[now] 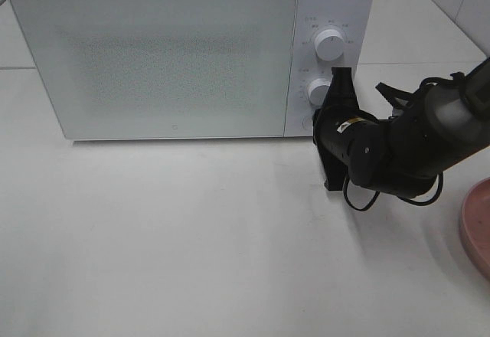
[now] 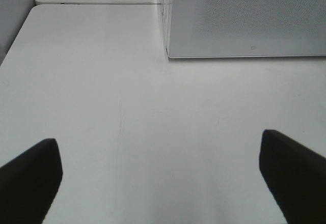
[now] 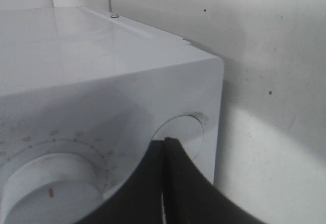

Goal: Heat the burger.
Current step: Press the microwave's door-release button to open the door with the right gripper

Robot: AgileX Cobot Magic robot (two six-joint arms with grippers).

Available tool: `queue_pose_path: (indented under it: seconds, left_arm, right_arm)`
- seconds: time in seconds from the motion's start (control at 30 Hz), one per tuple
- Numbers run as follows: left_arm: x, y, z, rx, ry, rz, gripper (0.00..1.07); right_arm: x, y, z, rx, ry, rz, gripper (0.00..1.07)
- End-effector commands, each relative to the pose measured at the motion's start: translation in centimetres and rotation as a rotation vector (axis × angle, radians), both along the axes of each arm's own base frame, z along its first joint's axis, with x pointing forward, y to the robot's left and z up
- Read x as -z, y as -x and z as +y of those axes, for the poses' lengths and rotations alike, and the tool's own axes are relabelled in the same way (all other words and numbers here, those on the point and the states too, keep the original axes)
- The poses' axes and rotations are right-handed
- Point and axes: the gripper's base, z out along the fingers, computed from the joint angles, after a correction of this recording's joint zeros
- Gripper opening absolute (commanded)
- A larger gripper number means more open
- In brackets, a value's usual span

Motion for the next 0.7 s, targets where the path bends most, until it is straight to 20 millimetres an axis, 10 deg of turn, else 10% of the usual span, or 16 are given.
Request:
queue_pose_path:
  seconds: [0.03, 0.7]
  left_arm:
    - [0.0, 0.4, -0.1, 0.003, 0.009, -0.032, 1.03]
    - [0.0, 0.4, -0.1, 0.003, 0.008, -0.032, 1.03]
  right_arm:
    - [0.0, -0.4, -0.2, -0.001, 0.013, 0.002, 0.00]
    - [1.0, -1.7, -0.1, 0.012, 0.019, -0.012, 0.00]
